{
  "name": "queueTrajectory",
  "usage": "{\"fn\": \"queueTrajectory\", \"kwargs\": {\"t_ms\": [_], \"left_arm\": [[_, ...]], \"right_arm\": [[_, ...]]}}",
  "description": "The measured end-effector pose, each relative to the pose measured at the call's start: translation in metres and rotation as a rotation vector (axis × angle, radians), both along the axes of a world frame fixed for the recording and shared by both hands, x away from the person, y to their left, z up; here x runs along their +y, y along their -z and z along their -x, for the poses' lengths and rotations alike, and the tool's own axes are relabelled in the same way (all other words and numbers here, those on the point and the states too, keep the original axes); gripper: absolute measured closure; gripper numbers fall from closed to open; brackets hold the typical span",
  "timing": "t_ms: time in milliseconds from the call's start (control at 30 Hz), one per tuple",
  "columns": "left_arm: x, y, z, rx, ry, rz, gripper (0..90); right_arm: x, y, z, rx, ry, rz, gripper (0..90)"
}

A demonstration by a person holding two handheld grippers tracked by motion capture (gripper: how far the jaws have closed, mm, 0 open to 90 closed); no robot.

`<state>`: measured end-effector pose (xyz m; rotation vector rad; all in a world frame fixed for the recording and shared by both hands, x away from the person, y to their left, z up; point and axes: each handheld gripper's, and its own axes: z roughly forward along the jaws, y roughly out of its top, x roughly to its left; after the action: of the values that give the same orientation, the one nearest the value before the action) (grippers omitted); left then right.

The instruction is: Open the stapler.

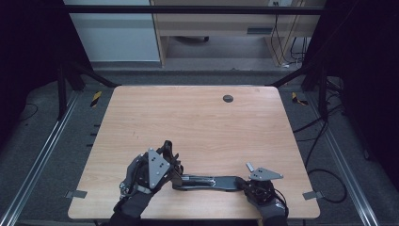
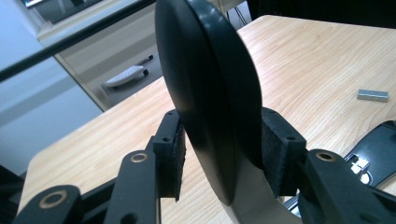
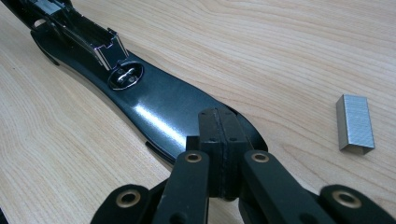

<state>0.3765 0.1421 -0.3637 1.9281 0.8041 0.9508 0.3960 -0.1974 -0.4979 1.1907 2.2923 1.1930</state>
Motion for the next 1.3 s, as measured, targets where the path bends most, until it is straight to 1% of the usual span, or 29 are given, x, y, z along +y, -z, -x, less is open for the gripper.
{"fn": "queueTrajectory", "kwargs": {"t_ms": [67, 100, 167, 467, 567, 633, 700, 767, 800, 833, 867, 967, 1100, 1300], "left_arm": [[0.01, 0.001, -0.001, 0.019, -0.008, 0.029, 54.3], [0.015, 0.002, -0.001, 0.023, -0.006, 0.044, 54.2], [0.021, 0.004, -0.001, 0.028, -0.007, 0.061, 53.9], [0.024, 0.005, 0.0, 0.023, -0.021, 0.074, 53.5], [0.027, 0.007, 0.0, 0.021, -0.03, 0.084, 53.5], [0.028, 0.008, 0.0, 0.019, -0.034, 0.098, 53.5], [0.029, 0.008, 0.001, 0.019, -0.037, 0.102, 53.5], [0.029, 0.009, 0.001, 0.015, -0.041, 0.106, 53.5], [0.029, 0.009, 0.0, 0.001, -0.04, 0.103, 53.5], [0.03, 0.01, 0.0, -0.002, -0.042, 0.104, 53.5], [0.03, 0.01, 0.001, 0.009, -0.052, 0.111, 53.4], [0.031, 0.012, 0.002, 0.0, -0.065, 0.111, 53.1], [0.034, 0.013, 0.002, 0.001, -0.073, 0.116, 52.8], [0.039, 0.016, 0.002, 0.005, -0.085, 0.139, 52.5]], "right_arm": [[0.0, 0.0, 0.0, 0.004, 0.001, -0.003, 90.0], [0.0, 0.0, 0.0, 0.005, 0.001, -0.003, 90.0], [0.0, 0.0, 0.0, 0.001, 0.0, -0.001, 90.0], [0.0, 0.0, 0.0, 0.007, 0.001, -0.005, 90.0], [0.0, 0.0, 0.0, 0.007, -0.001, -0.005, 90.0], [0.0, 0.0, 0.0, 0.009, -0.002, -0.003, 90.0], [0.0, -0.001, 0.0, 0.01, -0.001, -0.005, 90.0], [0.0, 0.0, 0.0, 0.011, -0.001, -0.007, 90.0], [0.0, 0.0, 0.0, 0.011, 0.0, -0.009, 90.0], [0.0, 0.0, 0.0, 0.011, 0.0, -0.008, 90.0], [0.0, 0.0, 0.0, 0.011, 0.0, -0.008, 90.0], [0.0, 0.0, 0.0, 0.011, 0.0, -0.008, 90.0], [0.0, 0.0, 0.0, 0.011, 0.0, -0.008, 90.0], [0.0, 0.0, 0.0, 0.011, -0.001, -0.009, 90.0]]}}
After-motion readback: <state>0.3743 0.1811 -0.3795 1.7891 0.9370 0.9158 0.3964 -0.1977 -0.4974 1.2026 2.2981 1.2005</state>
